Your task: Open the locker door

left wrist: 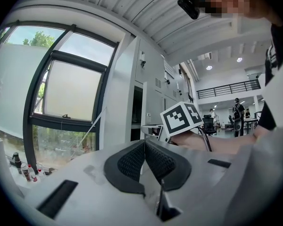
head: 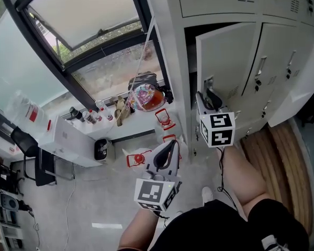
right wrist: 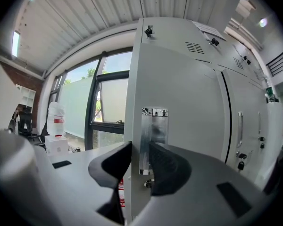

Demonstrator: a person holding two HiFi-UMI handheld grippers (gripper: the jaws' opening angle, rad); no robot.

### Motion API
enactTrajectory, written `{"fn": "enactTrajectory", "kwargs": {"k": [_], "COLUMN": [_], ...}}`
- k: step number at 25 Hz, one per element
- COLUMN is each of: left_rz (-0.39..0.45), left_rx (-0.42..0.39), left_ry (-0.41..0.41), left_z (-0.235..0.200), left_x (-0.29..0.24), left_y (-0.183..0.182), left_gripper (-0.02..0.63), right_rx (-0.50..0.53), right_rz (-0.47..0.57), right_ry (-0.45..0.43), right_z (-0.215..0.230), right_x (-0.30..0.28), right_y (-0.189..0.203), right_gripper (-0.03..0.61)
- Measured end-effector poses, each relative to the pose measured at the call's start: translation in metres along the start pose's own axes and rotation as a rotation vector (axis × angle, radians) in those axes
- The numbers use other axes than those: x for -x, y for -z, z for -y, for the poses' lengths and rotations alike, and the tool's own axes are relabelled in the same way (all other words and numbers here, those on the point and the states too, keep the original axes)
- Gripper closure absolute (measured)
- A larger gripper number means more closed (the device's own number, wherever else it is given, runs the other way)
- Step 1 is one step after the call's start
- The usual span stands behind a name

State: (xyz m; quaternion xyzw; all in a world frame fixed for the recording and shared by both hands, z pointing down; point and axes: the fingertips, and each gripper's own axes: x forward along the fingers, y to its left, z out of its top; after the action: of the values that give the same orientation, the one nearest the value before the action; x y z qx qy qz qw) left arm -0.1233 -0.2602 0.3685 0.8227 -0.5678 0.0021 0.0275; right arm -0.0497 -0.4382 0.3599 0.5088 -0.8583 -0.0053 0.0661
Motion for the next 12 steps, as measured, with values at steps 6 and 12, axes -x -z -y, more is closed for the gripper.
{"fn": "enactTrajectory", "kwargs": {"k": [6, 12], "left_rz": [0.008, 0.022], "left_rx": [-0.002, 0.005], "left_ry": [0.061, 0.125], "left_z": [0.016, 0.036], "left_x": [0.007, 0.011], "left_y": [-0.001, -0.001], "left_gripper": [0.597, 0.597], "right_rx": [0.010, 0.039], "right_rz": [0.000, -0.011], "right_ry": [0.004, 0.042], "right_z": [0.005, 0.015], "right_x": [0.027, 0.057], "right_y": [0.003, 0.007], "right_gripper": [0.405, 0.396]}}
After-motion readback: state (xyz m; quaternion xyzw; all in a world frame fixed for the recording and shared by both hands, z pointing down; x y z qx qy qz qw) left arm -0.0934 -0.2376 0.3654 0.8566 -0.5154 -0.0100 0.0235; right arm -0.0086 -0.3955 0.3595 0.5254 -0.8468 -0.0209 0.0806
